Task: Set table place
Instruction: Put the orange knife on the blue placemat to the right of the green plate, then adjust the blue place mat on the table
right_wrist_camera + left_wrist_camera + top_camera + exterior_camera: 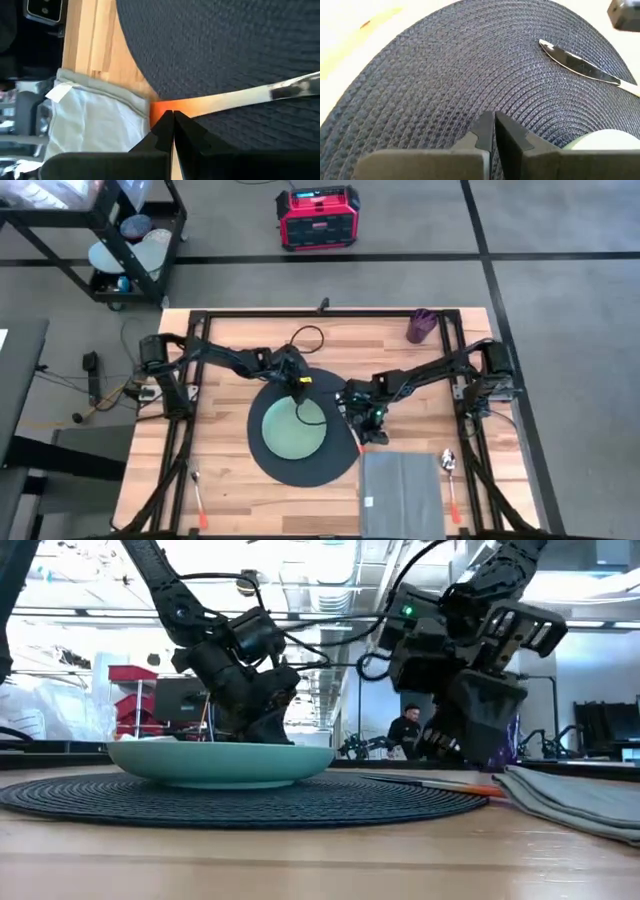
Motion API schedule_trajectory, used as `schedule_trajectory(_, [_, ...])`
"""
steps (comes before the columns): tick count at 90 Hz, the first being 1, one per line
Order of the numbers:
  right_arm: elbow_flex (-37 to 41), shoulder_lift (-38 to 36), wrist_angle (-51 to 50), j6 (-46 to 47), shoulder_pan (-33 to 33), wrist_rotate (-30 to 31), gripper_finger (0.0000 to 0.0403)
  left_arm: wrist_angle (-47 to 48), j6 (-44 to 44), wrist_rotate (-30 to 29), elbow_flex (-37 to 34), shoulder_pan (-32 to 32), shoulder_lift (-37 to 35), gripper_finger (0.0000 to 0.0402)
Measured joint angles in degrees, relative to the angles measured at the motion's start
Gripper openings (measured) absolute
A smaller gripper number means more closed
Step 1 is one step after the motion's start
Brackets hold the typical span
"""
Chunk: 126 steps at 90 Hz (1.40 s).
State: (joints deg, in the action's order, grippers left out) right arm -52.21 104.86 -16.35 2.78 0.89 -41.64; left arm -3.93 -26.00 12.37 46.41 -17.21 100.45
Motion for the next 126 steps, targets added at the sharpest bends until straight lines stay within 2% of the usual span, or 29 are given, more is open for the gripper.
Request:
schedule_trajectory(15, [-2.1,3.8,0.1,0.2,-0.2,-4.7,0.0,0.1,0.0,0.0,0.0,0.0,0.0,0.0])
schedule_trajectory(28, [-2.8,4.0,-1.7,-0.6,0.1,-4.9,0.0,0.1,0.3,0.1,0.0,0.0,0.0,0.0])
schedule_trajectory(47, [-2.8,3.8,-2.9,-1.3,1.5,-2.2,0.0,0.1,0.7,0.2,0.0,0.0,0.0,0.0])
schedule_trajectory(62, [-3.8,3.6,-2.5,1.4,2.2,5.2,0.0,0.0,0.4,0.2,0.0,0.0,0.0,0.0])
schedule_trajectory(79, [-6.6,3.7,-3.7,-0.6,2.2,9.9,0.0,-0.1,0.2,0.2,0.0,0.3,0.0,0.0])
schedule_trajectory(97, [-6.9,3.8,-7.0,-0.7,1.9,10.3,0.0,-0.1,-0.2,0.2,0.0,1.1,0.0,0.0])
schedule_trajectory(126, [-6.9,3.8,-5.9,-0.1,-0.1,10.0,0.0,-1.0,-1.0,0.0,0.0,1.4,0.0,0.0])
